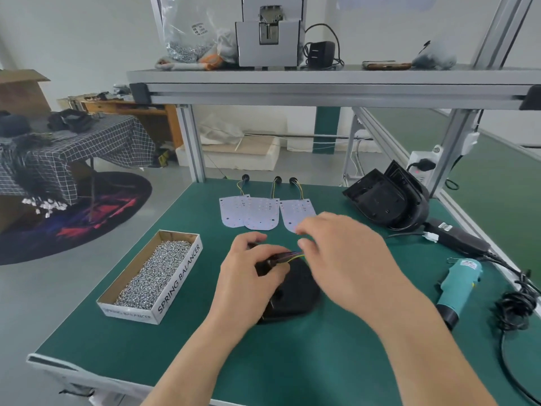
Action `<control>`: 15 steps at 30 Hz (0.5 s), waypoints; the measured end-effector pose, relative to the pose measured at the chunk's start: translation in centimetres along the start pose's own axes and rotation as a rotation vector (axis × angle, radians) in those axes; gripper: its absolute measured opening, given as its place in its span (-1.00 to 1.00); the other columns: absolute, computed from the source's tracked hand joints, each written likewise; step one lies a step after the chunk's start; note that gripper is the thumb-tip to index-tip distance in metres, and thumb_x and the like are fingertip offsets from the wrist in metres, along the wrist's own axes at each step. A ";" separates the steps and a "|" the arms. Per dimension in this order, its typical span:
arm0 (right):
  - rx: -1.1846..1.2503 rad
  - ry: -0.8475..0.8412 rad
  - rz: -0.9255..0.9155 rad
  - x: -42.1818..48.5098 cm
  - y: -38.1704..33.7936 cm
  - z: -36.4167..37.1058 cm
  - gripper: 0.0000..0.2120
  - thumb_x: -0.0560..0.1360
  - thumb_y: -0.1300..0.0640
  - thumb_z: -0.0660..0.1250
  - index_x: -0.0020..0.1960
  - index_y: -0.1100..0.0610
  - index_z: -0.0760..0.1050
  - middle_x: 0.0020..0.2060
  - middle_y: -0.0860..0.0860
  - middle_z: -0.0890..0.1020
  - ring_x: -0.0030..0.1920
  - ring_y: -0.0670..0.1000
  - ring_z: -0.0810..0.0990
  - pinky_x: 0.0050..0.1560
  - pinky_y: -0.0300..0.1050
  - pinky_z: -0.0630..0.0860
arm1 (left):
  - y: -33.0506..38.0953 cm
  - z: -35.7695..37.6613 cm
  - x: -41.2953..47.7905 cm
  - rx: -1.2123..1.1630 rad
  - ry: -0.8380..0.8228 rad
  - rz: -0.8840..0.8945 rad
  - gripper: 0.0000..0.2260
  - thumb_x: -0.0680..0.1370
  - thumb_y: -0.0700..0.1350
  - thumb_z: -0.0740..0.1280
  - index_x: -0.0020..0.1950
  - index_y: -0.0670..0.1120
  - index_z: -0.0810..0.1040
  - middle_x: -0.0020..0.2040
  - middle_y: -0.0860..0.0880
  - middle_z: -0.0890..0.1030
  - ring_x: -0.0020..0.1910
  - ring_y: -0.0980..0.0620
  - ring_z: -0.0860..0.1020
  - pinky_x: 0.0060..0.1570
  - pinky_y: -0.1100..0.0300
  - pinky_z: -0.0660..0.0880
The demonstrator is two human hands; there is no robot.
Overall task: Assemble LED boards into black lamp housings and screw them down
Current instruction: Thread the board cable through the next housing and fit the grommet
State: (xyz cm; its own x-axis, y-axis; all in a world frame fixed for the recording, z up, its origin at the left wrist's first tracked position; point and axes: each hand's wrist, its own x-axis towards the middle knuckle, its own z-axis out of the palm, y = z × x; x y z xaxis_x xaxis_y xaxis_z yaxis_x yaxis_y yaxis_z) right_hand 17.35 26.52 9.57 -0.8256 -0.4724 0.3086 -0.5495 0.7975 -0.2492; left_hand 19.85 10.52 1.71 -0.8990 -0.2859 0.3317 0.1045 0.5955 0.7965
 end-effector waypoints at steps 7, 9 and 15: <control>-0.048 -0.064 0.004 -0.1 -0.6 0.3 -0.79 0.69 -0.08 0.04 -0.07 -0.02 0.20 -0.20 -0.08 0.41 -0.19 0.08 0.34 -0.31 -0.01 0.19 | 2.3 -1.4 1.4 0.152 -0.049 0.187 -0.50 0.43 -0.05 0.46 0.38 0.10 0.55 0.37 0.24 0.32 0.20 0.37 0.35 0.29 0.33 0.33; 0.091 -0.079 0.016 0.1 0.5 0.0 -0.76 0.69 -0.11 0.07 -0.10 -0.02 0.23 -0.23 -0.10 0.44 -0.17 0.07 0.38 -0.21 0.02 0.32 | 2.2 -3.0 1.8 -0.048 -0.134 0.139 -0.38 0.35 0.15 0.45 0.42 0.19 0.47 0.44 0.18 0.30 0.27 0.30 0.43 0.27 0.31 0.41; 0.676 -0.021 0.002 0.2 2.3 -0.1 -0.74 0.64 -0.03 0.24 -0.17 0.08 0.45 -0.40 0.01 0.43 -0.34 0.04 0.32 -0.23 -0.04 0.30 | 0.2 -4.2 3.0 -0.645 -0.269 -0.026 -0.58 0.62 0.16 0.22 0.48 0.16 0.42 0.36 0.10 0.57 0.40 -0.01 0.48 0.45 -0.22 0.29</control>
State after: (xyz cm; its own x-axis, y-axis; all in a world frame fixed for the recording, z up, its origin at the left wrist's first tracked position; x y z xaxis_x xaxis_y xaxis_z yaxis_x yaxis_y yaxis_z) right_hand 15.97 28.29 9.16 -0.8254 -0.4836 0.2911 -0.5014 0.3912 -0.7717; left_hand 18.94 6.65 5.02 -0.9700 -0.0489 0.2381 0.2383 0.0027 0.9712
